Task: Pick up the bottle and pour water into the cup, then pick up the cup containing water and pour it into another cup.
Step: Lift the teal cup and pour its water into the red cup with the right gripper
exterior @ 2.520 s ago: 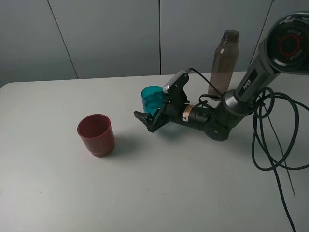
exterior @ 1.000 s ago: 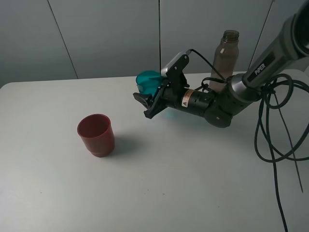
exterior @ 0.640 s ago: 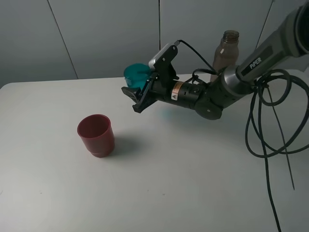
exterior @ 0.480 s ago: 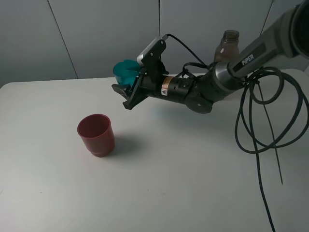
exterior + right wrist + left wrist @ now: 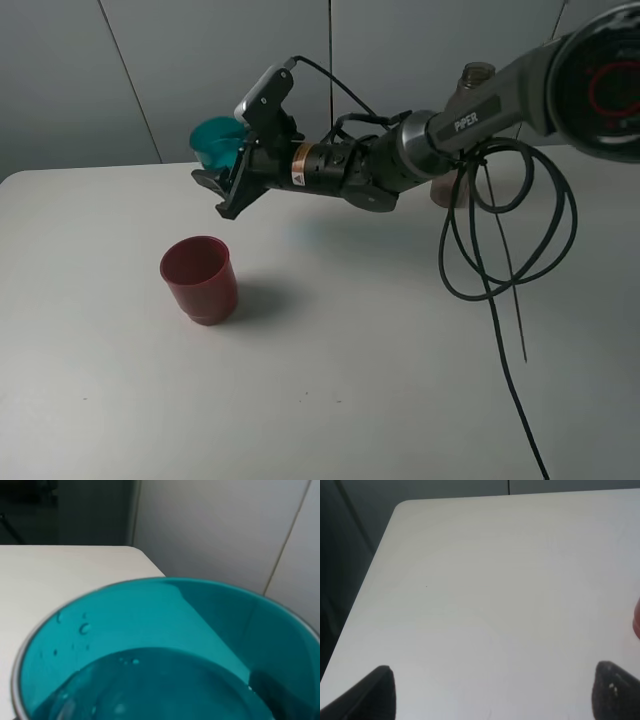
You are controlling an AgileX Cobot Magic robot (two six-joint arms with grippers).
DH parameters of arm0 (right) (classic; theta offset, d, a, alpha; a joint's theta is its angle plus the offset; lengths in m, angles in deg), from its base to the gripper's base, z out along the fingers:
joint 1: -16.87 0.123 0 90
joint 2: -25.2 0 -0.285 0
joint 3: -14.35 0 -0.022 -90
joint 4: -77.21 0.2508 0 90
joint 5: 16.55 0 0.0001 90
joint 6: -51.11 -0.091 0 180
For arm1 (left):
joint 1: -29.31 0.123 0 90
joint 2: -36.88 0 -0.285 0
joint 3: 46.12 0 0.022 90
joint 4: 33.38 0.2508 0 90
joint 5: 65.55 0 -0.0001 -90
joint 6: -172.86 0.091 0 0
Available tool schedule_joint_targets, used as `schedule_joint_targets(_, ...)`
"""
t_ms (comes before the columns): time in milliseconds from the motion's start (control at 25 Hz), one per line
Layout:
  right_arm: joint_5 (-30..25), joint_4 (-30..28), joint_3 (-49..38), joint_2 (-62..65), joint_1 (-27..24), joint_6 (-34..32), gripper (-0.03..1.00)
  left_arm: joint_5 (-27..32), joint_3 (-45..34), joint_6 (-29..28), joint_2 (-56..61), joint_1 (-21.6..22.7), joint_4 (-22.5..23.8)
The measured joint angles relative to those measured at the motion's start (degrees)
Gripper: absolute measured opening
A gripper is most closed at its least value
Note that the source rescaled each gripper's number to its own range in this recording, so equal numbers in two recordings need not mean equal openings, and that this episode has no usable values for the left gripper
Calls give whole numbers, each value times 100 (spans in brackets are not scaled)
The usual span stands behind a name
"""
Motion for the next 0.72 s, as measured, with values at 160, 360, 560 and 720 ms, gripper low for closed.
schedule_joint_targets(160, 35, -236, 26, -81, 47, -16, 2, 0, 0, 0, 0, 0, 0)
schedule_joint_targets(360, 32, -601, 26, -84, 56, 289, 2, 0, 0, 0, 0, 0, 0)
schedule_joint_targets(560, 43, -875, 26, -84, 56, 1027, 2, 0, 0, -33, 0, 0, 0)
schedule_joint_targets(720, 54, -885, 26, -84, 56, 1726, 2, 0, 0, -33, 0, 0, 0)
